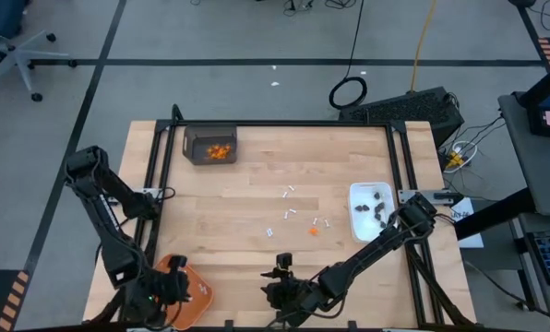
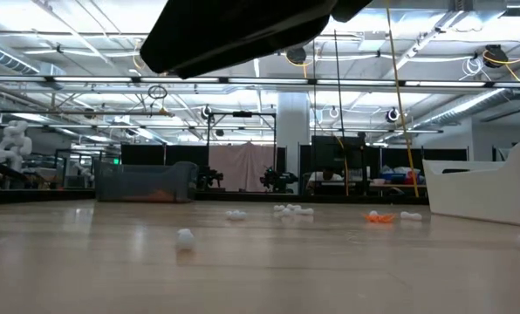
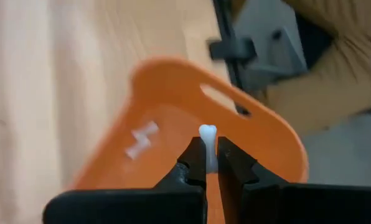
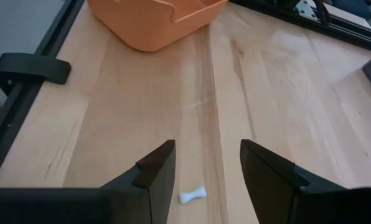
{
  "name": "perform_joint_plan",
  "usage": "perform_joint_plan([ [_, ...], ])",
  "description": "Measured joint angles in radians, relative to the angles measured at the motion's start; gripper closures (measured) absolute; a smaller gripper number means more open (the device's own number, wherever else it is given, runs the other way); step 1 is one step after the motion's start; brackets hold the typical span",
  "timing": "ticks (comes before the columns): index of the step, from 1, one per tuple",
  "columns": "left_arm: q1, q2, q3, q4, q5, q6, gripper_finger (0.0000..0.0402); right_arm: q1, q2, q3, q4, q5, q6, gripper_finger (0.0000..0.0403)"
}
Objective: Sort Halloween decoration
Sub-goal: Put the white bone toy into the orange bin
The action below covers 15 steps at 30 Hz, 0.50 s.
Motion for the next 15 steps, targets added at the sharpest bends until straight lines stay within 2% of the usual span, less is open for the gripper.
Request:
perform_joint_plan([
  [10,0.003,0.087,0.000,-0.023,0.195,-0.022,0.0393,-0.006,0.000,0.000,0.000,0.000,-0.004,0.0239],
  [15,0.028,0.109,0.000,-0.073,0.219,-0.062,0.0393,-0.006,0.000,0.000,-0.001,-0.001,-0.003,0.0239],
])
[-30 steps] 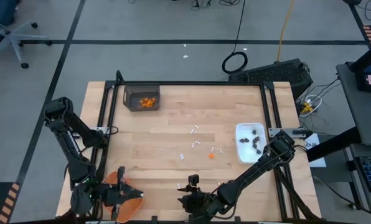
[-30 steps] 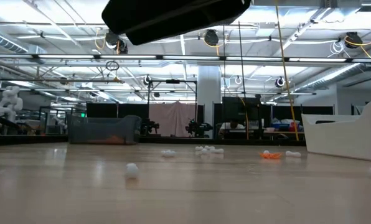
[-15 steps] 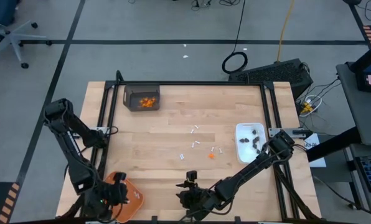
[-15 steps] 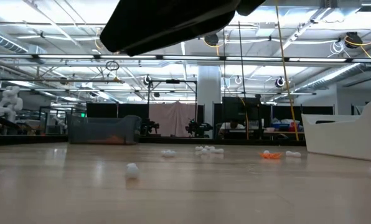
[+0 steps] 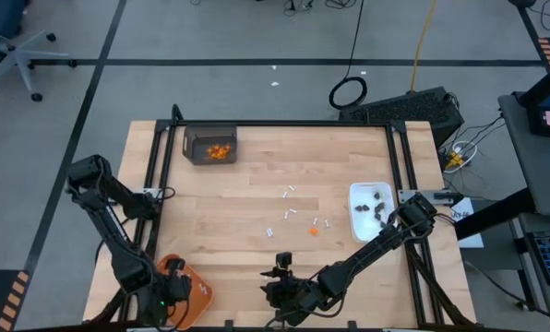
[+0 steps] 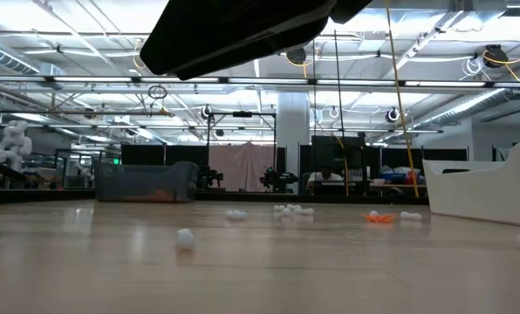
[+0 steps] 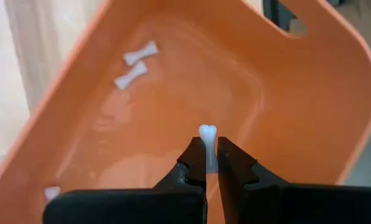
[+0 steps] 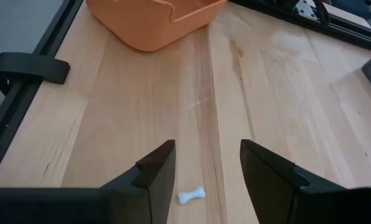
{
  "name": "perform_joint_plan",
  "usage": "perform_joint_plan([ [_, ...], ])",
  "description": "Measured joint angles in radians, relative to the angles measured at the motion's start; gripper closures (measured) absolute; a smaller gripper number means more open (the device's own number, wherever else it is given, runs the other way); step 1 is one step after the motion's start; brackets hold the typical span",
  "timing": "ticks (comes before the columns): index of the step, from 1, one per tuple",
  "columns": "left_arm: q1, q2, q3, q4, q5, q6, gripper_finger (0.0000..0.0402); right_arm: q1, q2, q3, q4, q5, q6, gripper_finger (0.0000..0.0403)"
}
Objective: Sort Halloween decoration
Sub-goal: Put the white bone toy into the orange bin
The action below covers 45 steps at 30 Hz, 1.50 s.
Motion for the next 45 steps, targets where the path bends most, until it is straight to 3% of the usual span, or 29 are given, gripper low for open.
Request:
perform_joint_plan([
  [25,0.050,0.003,0.000,-0.008,-0.002,-0.089,0.0358,0.000,0.000,0.000,-0.019,-0.002,0.010,0.0239],
  [35,0.050,0.003,0.000,-0.029,0.003,-0.141,0.0271,0.000,0.000,0.000,-0.019,-0.002,0.010,0.0239],
  [42,0.073,-0.006,0.014,-0.037,0.146,-0.246,0.0261,0.001,0.000,0.000,-0.001,-0.002,0.010,0.0239],
  [45,0.070,-0.006,0.044,-0.038,0.158,-0.240,0.0261,0.001,0.000,0.000,0.009,-0.001,0.002,0.0239],
])
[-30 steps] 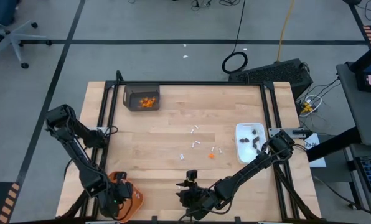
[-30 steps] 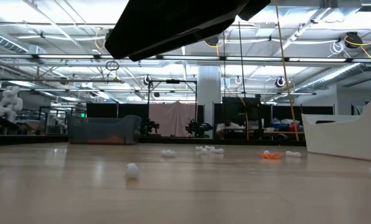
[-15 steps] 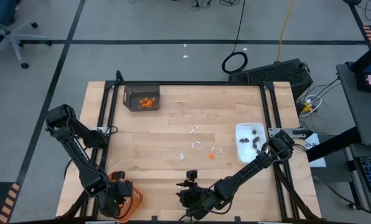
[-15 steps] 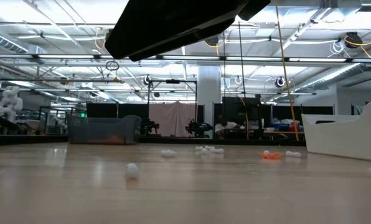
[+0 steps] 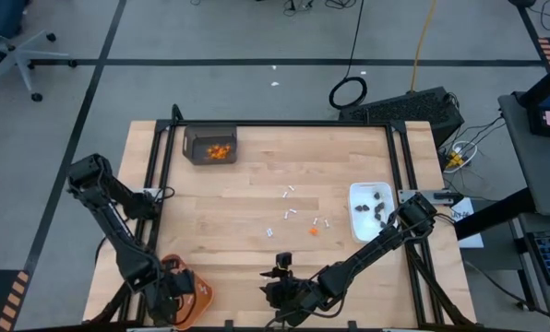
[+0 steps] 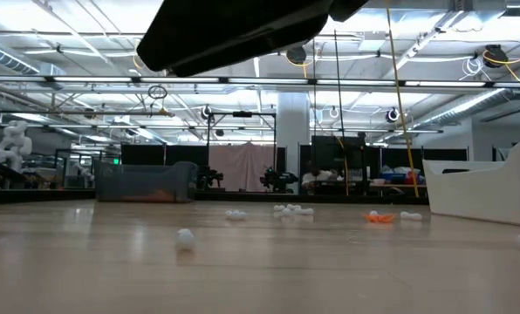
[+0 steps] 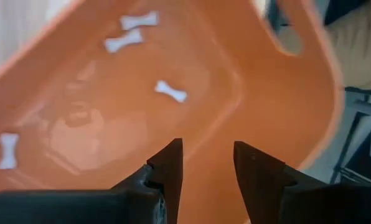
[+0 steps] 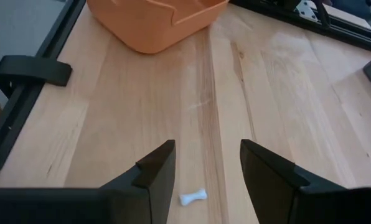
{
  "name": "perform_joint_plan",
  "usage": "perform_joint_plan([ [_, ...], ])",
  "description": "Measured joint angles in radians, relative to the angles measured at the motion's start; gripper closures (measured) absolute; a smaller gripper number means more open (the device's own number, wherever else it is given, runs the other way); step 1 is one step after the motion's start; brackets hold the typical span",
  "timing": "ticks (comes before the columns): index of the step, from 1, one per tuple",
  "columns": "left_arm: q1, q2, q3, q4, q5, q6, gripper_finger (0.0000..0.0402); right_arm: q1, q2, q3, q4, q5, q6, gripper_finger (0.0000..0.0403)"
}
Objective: Sort Halloween decoration
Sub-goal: Put the white bone toy into the orange bin
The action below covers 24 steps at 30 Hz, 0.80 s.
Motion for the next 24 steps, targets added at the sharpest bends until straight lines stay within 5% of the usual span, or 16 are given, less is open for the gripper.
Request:
perform_joint_plan([
  [12,0.000,-0.001,0.099,-0.122,-0.203,0.203,0.0261,0.011,-0.031,0.000,-0.058,-0.001,-0.049,0.0239],
  [24,0.012,0.000,0.099,-0.122,-0.931,0.550,0.0261,-0.008,-0.040,0.001,-0.160,-0.188,0.063,0.0239],
])
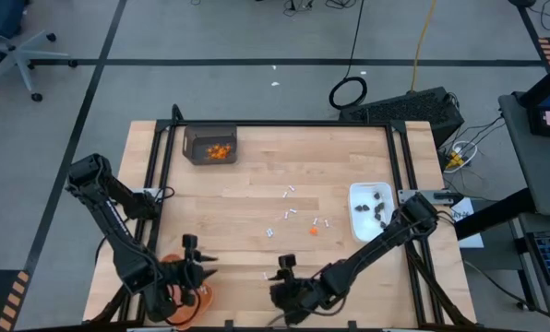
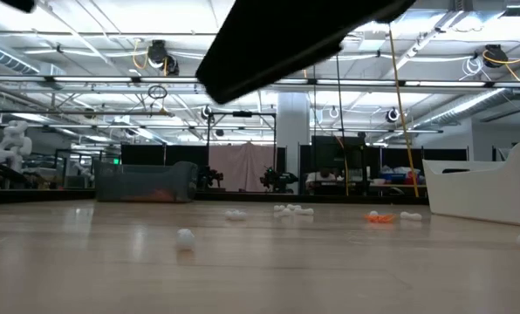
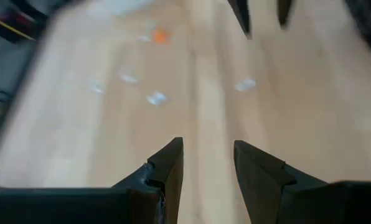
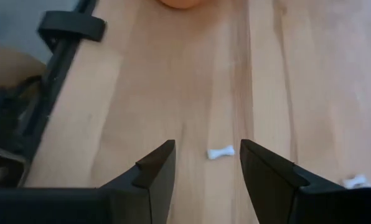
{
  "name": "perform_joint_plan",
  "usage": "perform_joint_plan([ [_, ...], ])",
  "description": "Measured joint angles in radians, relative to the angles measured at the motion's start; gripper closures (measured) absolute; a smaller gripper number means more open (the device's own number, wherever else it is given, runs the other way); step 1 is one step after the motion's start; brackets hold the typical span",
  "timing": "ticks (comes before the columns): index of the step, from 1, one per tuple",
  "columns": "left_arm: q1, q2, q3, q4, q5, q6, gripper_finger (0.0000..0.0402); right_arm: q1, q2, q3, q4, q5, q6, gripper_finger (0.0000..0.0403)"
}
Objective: Sort Halloween decoration
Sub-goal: Put the white bone toy into the orange bin
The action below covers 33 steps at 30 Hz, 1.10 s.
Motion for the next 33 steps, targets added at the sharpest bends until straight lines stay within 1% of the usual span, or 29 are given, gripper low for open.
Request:
perform_joint_plan([
  [5,0.024,0.001,-0.030,0.029,-0.111,0.007,0.0261,-0.049,0.005,0.000,0.000,-0.109,0.068,0.0239],
  [9,0.054,0.001,-0.064,0.071,-0.168,-0.001,0.0261,-0.086,0.031,0.000,0.014,-0.185,0.061,0.0239],
  [12,0.078,0.001,-0.095,0.149,-0.192,0.004,0.0261,-0.105,0.057,0.000,0.044,-0.183,0.043,0.0239],
  [18,0.118,0.001,-0.162,0.285,-0.193,-0.001,0.0261,-0.120,0.116,-0.001,0.081,-0.174,0.047,0.0239],
  [21,0.125,0.002,-0.184,0.332,-0.194,0.022,0.0261,-0.122,0.132,-0.001,0.073,-0.173,0.055,0.0239],
  [22,0.127,0.002,-0.189,0.345,-0.194,0.026,0.0261,-0.122,0.134,0.000,0.068,-0.158,0.062,0.0239],
  [25,0.135,0.002,-0.198,0.362,-0.195,0.031,0.0261,-0.121,0.136,0.000,0.044,-0.123,0.074,0.0239],
  [33,0.155,0.002,-0.198,0.375,-0.199,0.031,0.0261,-0.124,0.130,0.002,-0.023,-0.117,0.075,0.0239],
])
